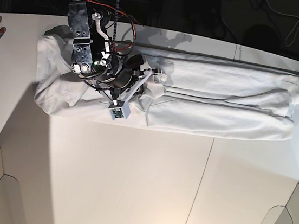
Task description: Layout the t-shirt on the table in an organized manner, then fold the t-shirt properly
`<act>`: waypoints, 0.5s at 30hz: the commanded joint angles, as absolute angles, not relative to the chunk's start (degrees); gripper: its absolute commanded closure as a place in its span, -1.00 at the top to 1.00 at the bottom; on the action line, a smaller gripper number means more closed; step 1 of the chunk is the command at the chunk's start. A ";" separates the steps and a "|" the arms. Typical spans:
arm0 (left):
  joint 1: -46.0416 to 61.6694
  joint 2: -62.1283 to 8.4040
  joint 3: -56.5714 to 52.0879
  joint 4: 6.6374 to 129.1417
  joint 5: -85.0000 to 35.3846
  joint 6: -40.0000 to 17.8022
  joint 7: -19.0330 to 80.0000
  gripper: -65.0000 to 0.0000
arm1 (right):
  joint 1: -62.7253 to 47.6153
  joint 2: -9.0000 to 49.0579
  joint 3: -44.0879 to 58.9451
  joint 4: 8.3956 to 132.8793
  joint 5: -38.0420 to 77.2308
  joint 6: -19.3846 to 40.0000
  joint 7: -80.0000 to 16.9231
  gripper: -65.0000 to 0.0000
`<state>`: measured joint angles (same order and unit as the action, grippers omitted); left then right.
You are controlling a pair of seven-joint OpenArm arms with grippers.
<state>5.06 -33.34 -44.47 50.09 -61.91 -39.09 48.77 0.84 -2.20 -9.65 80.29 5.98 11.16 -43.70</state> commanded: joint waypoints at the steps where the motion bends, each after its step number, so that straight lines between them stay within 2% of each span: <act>1: 4.60 -34.74 -44.82 50.09 -64.97 -40.00 48.66 0.02 | 1.21 -1.74 -9.32 80.51 4.05 10.26 -45.21 -1.00; 15: 4.43 -27.16 -44.75 48.66 -65.14 -40.00 48.69 0.02 | 1.23 -1.74 -9.32 80.51 4.05 10.31 -45.21 -1.00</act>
